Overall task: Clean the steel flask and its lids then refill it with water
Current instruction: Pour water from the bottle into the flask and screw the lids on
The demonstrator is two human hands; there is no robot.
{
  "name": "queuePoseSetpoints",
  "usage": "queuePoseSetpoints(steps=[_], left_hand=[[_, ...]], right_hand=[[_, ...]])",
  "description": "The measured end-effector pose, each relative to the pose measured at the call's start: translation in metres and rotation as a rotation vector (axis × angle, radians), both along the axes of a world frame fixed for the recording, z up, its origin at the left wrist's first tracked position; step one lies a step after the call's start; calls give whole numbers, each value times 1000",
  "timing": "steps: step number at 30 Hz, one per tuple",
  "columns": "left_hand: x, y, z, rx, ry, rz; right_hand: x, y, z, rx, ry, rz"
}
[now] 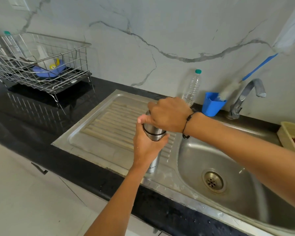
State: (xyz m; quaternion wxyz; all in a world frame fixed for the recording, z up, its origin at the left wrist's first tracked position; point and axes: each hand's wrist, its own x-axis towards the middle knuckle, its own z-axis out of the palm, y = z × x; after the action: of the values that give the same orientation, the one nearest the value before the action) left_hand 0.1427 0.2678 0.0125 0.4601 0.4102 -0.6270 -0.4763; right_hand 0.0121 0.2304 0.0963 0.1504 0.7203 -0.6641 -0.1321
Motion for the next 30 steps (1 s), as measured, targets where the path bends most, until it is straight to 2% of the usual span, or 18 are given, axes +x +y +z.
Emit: queuePoseSetpoints(steps=[3, 5, 7, 8, 9, 11, 13, 15, 17, 18, 20, 22, 25, 30], left_hand=[[0, 0, 0, 22, -9, 6], [1, -1, -1, 26, -23, 13], [1, 0, 0, 24, -17, 17], [1, 0, 0, 25, -12, 22], [1, 1, 0, 24, -5, 25], [0, 1, 0, 18, 7, 23], [-1, 0, -2, 13, 15, 19], [-1, 1, -2, 3, 2, 11], [1, 2, -1, 12, -15, 10], [1, 1, 0, 19, -20, 9], [1, 0, 1, 22, -23, 14], [3, 0, 2, 20, -29, 10], [3, -1, -1, 4, -32, 18], [-4, 0, -6, -37, -52, 94]], right_hand=[[42, 41, 54, 50, -253, -8], [38, 46, 79, 178, -407, 24], [29, 49, 84, 372, -494, 130], [27, 50, 80, 399, -499, 230], [25, 52, 72, 356, -479, 307], [27, 55, 53, 115, -340, 320], [34, 57, 39, -76, -178, 219], [39, 57, 36, -129, -100, 128], [34, 55, 40, -148, -90, 108], [27, 54, 42, -159, -105, 166], [12, 50, 44, -158, -145, 425], [3, 44, 44, -87, -99, 615], [7, 36, 32, -64, -181, 603], [18, 33, 9, -408, -215, 494]])
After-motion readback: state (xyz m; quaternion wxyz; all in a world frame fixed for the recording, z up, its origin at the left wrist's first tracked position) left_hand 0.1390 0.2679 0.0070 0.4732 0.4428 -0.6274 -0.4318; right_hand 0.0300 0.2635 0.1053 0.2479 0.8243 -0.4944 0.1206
